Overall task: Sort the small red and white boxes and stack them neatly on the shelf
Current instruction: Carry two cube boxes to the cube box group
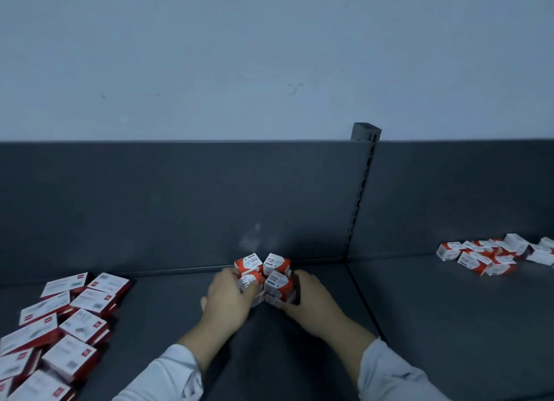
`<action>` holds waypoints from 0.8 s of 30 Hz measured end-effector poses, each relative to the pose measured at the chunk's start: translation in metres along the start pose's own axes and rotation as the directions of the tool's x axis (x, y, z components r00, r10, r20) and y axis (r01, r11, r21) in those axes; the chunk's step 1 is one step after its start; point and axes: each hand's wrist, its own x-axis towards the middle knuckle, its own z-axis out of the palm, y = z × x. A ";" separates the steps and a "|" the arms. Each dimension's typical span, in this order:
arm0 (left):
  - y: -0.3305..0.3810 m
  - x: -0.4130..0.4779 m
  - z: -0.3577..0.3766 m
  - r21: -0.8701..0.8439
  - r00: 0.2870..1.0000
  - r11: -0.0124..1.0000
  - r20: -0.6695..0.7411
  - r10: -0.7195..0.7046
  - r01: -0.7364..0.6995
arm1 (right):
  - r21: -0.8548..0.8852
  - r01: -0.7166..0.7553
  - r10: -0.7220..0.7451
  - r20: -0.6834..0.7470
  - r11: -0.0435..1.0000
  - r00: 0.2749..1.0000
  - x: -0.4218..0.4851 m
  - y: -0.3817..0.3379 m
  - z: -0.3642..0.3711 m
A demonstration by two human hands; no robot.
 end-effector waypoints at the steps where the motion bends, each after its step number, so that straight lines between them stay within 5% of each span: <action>1: 0.006 -0.003 -0.002 0.041 0.999 0.998 -0.001 0.040 -0.040 | -0.042 0.021 -0.021 -0.009 0.999 1.000 -0.003 0.003 -0.005; 5: 0.029 -0.015 0.004 0.232 0.968 0.940 0.086 0.238 -0.251 | -0.178 0.082 -0.079 0.023 0.981 0.997 -0.021 0.020 -0.031; 9: 0.051 -0.033 0.027 0.222 0.918 0.893 0.168 0.359 -0.390 | -0.269 0.058 -0.047 0.045 0.961 0.998 -0.045 0.049 -0.057; 17: 0.119 -0.071 0.072 0.363 0.854 0.783 0.338 0.395 -0.505 | -0.324 0.014 -0.019 -0.014 0.946 1.000 -0.095 0.110 -0.113; 24: 0.186 -0.132 0.140 0.282 0.811 0.798 0.437 0.388 -0.533 | -0.302 -0.023 0.025 0.002 0.953 1.000 -0.147 0.177 -0.165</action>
